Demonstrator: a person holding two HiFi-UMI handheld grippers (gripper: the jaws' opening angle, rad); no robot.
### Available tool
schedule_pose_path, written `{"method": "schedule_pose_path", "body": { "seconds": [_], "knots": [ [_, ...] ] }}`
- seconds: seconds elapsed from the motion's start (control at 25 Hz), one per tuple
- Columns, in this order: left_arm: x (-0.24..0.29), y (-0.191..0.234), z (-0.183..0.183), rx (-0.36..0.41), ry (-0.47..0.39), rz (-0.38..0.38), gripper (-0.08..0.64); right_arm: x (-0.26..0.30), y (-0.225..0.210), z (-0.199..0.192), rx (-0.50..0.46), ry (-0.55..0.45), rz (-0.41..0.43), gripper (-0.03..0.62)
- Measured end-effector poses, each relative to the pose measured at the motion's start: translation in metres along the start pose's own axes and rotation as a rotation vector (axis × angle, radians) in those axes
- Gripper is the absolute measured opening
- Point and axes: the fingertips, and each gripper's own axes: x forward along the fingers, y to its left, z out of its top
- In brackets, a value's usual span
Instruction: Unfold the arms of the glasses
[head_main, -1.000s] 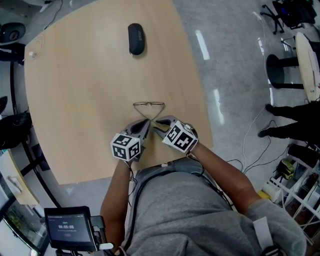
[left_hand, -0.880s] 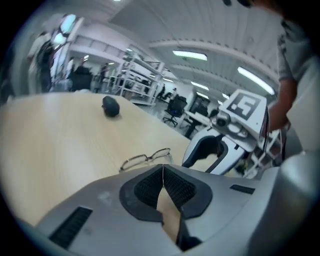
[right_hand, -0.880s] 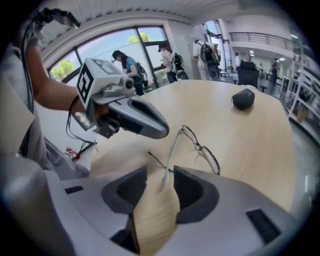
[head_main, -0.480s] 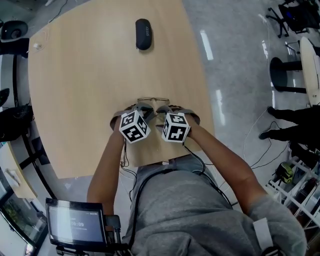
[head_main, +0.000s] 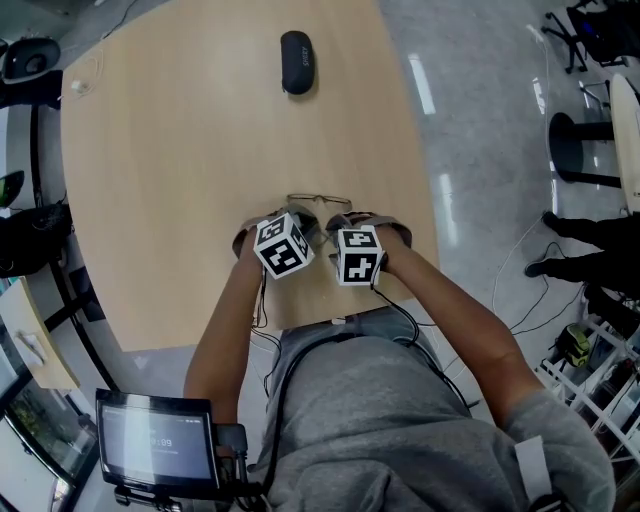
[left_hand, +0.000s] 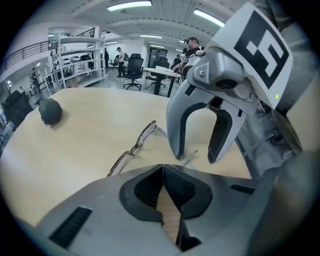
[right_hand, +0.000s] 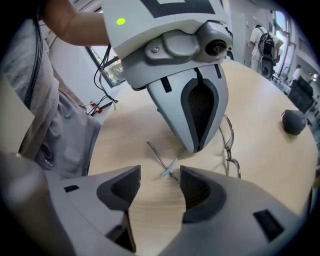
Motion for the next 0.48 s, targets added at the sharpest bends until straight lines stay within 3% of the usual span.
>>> {"method": "schedule_pose_path", "body": {
  "seconds": [0.24, 0.48],
  "knots": [
    [-0.003, 0.004, -0.005, -0.035, -0.007, -0.007, 0.006, 0.005, 0.007, -0.024, -0.096, 0.099, 0.03, 0.23],
    [-0.006, 0.007, -0.011, -0.066, -0.017, 0.001, 0.006, 0.001, 0.006, -0.036, -0.093, 0.132, 0.016, 0.23]
  ]
}}
